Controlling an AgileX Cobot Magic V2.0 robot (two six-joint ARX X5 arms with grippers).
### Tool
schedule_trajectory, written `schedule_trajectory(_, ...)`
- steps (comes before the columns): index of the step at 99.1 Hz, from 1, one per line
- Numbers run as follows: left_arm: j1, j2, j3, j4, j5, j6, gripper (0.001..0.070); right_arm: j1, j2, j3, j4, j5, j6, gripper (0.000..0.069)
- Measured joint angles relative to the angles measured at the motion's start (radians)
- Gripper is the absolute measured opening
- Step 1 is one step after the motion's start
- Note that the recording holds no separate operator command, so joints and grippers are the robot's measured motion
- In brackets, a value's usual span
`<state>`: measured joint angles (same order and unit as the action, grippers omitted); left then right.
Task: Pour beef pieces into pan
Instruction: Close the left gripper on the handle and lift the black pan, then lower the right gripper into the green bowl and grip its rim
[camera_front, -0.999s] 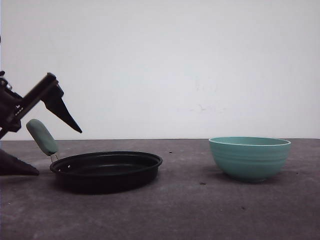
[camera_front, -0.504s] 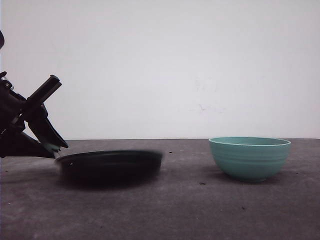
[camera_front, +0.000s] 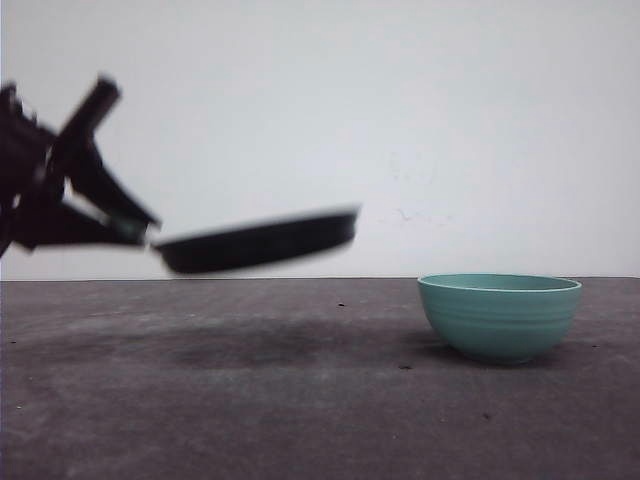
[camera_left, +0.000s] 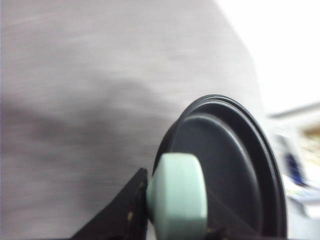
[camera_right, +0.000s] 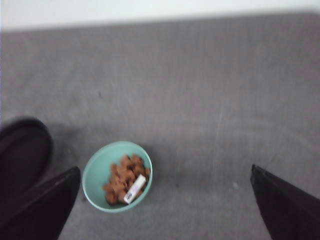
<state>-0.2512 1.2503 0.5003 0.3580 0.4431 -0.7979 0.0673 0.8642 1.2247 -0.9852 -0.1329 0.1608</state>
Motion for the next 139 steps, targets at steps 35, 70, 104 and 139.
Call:
schedule_trajectory(35,-0.085,-0.261,0.114,-0.507,-0.027,0.166,0.0059,0.000,0.354,-0.024,0.083,-0.138,-0.007,0.0318)
schedule_trajectory(70,-0.085,-0.382,0.122,-0.587,-0.027,0.183,0.0059,0.034,0.661,-0.024,0.135,-0.174,-0.023,0.0300)
schedule_trajectory(104,-0.085,-0.382,0.122,-0.623,-0.027,0.184,0.0059,0.079,0.806,-0.024,0.219,-0.181,-0.031,0.0289)
schedule_trajectory(139,-0.085,-0.382,0.122,-0.623,-0.027,0.184,0.0059,0.092,0.913,-0.024,0.243,-0.185,-0.030,0.0145)
